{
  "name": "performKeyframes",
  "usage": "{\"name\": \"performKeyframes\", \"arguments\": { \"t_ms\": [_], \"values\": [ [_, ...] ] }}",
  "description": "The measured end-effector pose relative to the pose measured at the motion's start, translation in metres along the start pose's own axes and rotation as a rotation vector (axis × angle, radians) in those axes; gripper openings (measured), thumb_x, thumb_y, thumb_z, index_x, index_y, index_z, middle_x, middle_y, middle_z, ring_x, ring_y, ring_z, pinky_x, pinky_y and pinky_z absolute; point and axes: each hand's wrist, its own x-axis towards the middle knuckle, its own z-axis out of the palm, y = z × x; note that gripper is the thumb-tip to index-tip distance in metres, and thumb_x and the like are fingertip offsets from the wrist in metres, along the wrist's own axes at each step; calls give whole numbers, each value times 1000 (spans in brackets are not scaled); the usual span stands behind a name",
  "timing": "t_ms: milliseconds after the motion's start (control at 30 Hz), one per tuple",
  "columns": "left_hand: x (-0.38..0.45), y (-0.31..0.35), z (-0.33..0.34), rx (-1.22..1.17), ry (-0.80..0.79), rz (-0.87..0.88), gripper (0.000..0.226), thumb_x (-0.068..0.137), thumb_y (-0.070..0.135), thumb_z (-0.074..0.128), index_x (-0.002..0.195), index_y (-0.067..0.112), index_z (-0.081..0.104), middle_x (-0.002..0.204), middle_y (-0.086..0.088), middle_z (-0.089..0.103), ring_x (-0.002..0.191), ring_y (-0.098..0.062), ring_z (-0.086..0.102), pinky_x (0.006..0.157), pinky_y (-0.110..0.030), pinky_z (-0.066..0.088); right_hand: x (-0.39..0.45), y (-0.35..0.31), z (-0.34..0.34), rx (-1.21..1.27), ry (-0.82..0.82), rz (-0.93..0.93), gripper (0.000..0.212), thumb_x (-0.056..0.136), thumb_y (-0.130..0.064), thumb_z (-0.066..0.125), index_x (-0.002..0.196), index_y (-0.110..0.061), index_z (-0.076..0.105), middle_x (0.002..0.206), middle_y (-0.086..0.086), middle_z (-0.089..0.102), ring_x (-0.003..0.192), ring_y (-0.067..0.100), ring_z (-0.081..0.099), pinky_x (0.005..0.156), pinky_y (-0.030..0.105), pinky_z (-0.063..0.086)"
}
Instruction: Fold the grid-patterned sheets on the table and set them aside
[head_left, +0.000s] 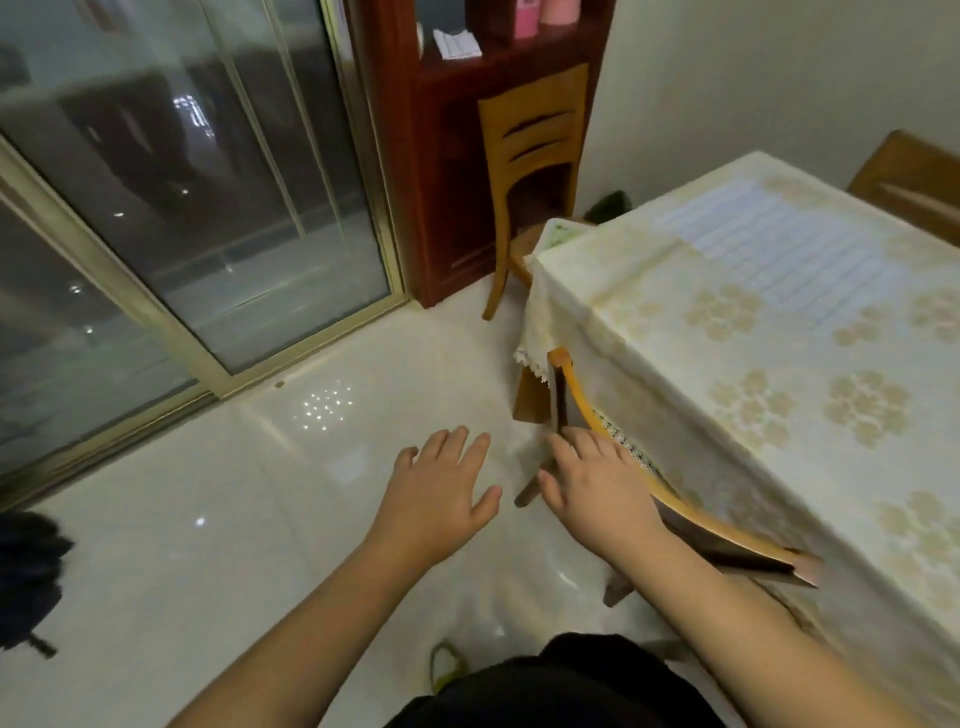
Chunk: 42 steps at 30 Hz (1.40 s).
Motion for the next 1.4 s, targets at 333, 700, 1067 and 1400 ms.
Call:
{"name": "performKeyframes", "arguments": {
  "t_ms": [333, 700, 1067, 1400],
  "values": [
    [122, -14, -9, -26, 33, 216, 58, 84, 51, 40, 124, 17, 62, 116, -7, 66, 106, -25, 64, 72, -42, 54, 73, 21, 0, 32, 22, 244, 56, 86, -49, 35, 124, -18, 61, 113, 6, 66, 105, 28, 63, 84, 40, 52],
    [275, -8, -57, 27, -12, 394, 66, 87, 56, 24, 140, 22, 45, 137, -2, 52, 126, -22, 48, 93, -42, 46, 191, 84, -14, 109, 50, 386, 51, 93, -45, 43, 133, -16, 55, 128, 8, 60, 117, 30, 57, 92, 43, 46],
    [417, -28, -61, 22, -93, 649, 61, 94, 53, 37, 149, 26, 28, 151, 3, 36, 139, -17, 32, 106, -39, 35, 285, 110, -12, 136, 52, 613, 59, 86, -47, 32, 126, -14, 60, 121, 9, 65, 109, 30, 62, 85, 42, 50],
    [557, -76, -95, 54, -146, 882, 62, 96, 49, 38, 151, 24, 24, 155, 0, 29, 141, -19, 25, 109, -42, 29, 416, 109, -13, 119, 28, 875, 53, 99, -44, 39, 145, -18, 39, 145, 6, 46, 131, 28, 45, 103, 41, 36]
  ]
}}
